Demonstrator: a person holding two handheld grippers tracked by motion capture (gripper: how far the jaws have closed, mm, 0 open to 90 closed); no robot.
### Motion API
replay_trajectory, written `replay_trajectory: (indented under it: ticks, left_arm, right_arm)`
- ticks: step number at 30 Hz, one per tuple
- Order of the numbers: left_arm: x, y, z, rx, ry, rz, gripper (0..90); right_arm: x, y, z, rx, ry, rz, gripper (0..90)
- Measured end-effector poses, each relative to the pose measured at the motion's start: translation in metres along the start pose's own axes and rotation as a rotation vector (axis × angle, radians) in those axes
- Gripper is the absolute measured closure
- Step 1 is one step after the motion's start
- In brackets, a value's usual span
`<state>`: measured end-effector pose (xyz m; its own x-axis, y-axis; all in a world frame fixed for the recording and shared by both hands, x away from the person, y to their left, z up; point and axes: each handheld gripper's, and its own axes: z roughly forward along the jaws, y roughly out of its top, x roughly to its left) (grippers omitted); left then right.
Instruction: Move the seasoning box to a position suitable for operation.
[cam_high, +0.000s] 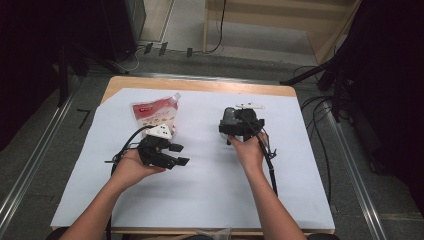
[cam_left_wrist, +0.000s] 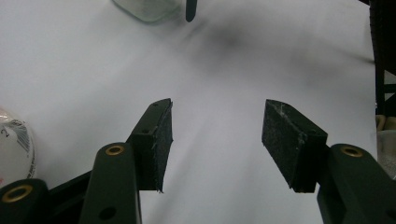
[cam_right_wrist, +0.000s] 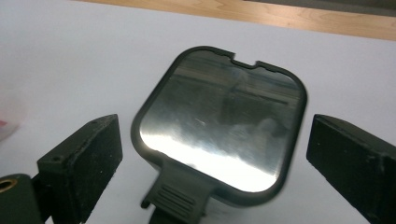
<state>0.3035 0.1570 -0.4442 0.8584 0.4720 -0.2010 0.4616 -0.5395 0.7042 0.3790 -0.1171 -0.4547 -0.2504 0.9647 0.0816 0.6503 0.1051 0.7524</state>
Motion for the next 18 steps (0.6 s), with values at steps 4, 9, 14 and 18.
replay_trajectory:
  ticks: [4,9,14,18]
  left_arm:
    - [0.000,0.000,0.000,-0.009,0.001,-0.002,44.7]
    - [0.001,-0.001,0.000,-0.003,0.003,-0.001,44.8]
    - [0.003,-0.002,0.000,-0.002,0.007,-0.009,44.9]
    - [0.003,-0.002,0.000,-0.003,0.006,-0.009,45.1]
  right_arm:
    - [0.008,-0.003,0.011,-0.012,-0.061,0.043,2.4]
    - [0.016,-0.009,0.021,-0.035,-0.125,0.082,2.3]
    - [0.021,-0.021,0.037,-0.023,-0.178,0.122,1.9]
    - [0.017,-0.028,0.041,-0.051,-0.173,0.157,11.3]
